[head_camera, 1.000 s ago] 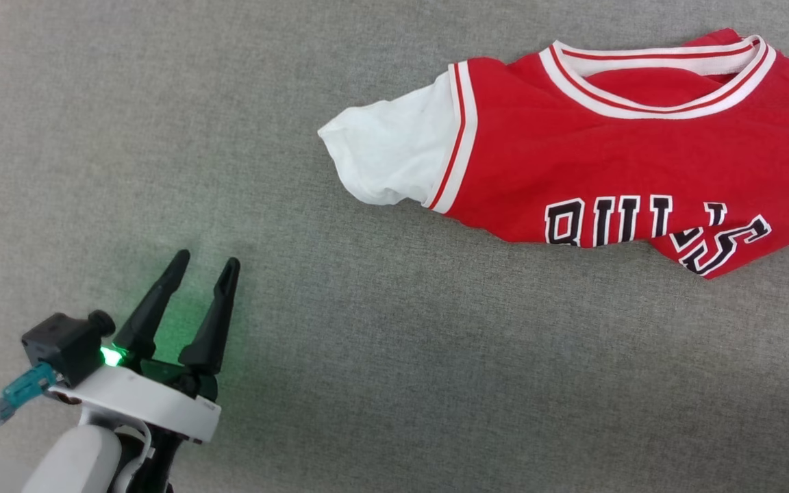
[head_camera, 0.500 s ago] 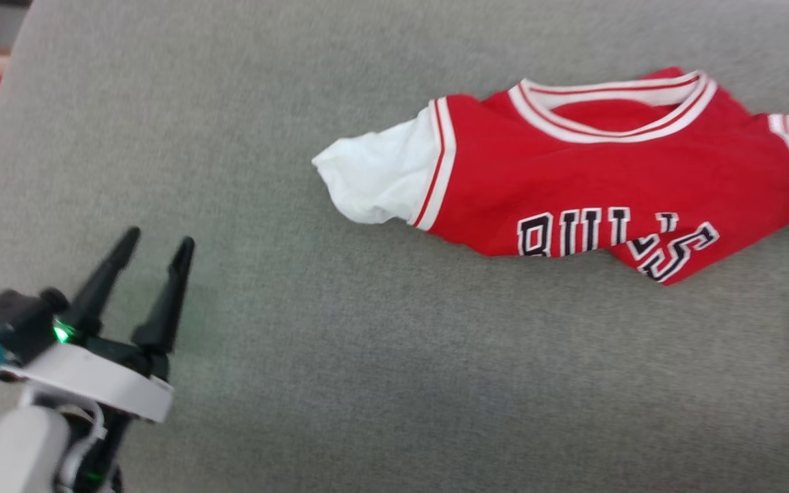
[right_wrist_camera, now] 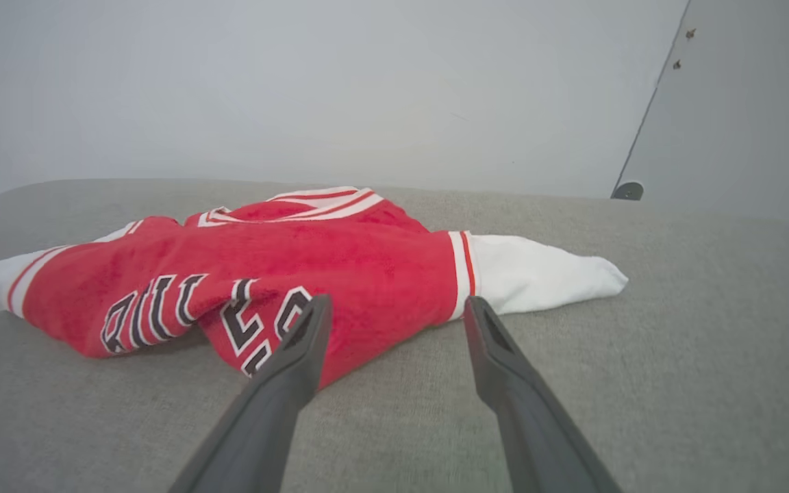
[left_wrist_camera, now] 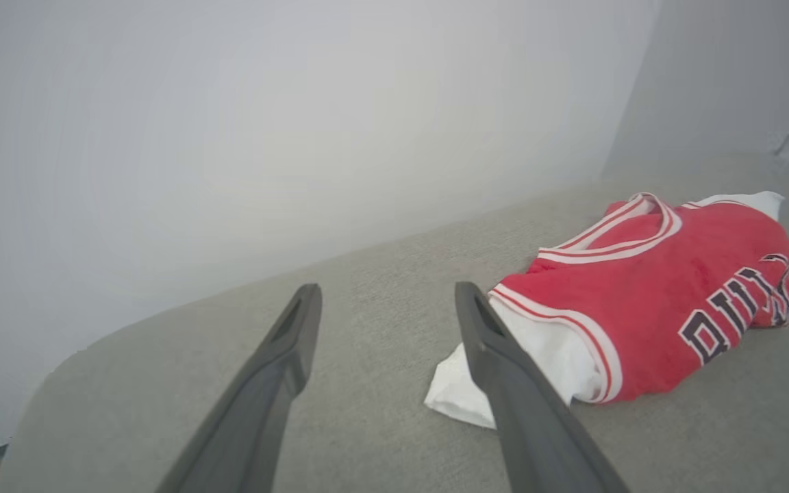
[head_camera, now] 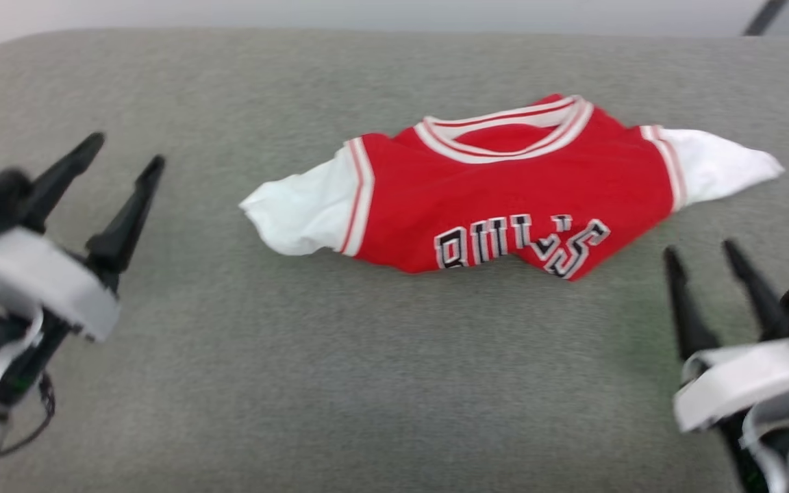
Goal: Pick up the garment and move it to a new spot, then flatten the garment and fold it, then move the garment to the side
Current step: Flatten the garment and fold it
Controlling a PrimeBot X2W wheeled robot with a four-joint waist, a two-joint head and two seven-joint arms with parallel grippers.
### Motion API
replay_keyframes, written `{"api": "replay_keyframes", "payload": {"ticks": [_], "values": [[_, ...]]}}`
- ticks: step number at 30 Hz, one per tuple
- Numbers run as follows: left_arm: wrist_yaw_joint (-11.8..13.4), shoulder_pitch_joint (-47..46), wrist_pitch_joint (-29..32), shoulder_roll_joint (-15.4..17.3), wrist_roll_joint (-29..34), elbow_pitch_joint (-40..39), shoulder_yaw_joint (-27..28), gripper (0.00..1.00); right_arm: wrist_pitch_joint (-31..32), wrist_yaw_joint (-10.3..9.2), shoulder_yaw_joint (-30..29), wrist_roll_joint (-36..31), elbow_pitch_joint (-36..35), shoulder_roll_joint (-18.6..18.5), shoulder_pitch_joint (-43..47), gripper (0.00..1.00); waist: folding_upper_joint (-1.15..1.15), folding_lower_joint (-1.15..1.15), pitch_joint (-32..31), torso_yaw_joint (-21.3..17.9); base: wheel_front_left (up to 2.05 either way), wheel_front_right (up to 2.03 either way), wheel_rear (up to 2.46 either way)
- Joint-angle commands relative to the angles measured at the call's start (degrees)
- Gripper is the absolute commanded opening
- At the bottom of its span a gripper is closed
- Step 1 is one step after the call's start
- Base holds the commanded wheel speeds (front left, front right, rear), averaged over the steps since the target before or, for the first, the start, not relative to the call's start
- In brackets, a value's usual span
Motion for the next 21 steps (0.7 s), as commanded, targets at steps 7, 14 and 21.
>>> {"api": "replay_keyframes", "payload": {"ticks": [7,14,21], "values": [[-0.2,-15.7,10.0,3.0,-8.6,4.6,-12.4,1.00,-7.5,-0.04,3.4,-1.9,-0.6,4.7,7.0,1.00,0.00,0.00,0.7,-7.5,0.00,0.00,0.00],[-0.1,-25.6,22.2,6.5,-19.4,8.2,-26.1,1.00,-9.6,-0.04,6.0,-0.7,-1.0,4.8,7.6,1.00,0.00,0.00,3.3,-12.5,0.00,0.00,0.00],[-0.1,-33.9,32.2,12.1,-27.4,11.2,-37.3,1.00,-10.8,-0.04,8.9,0.2,-2.1,4.8,7.0,1.00,0.00,0.00,6.8,-17.3,0.00,0.00,0.00]]}}
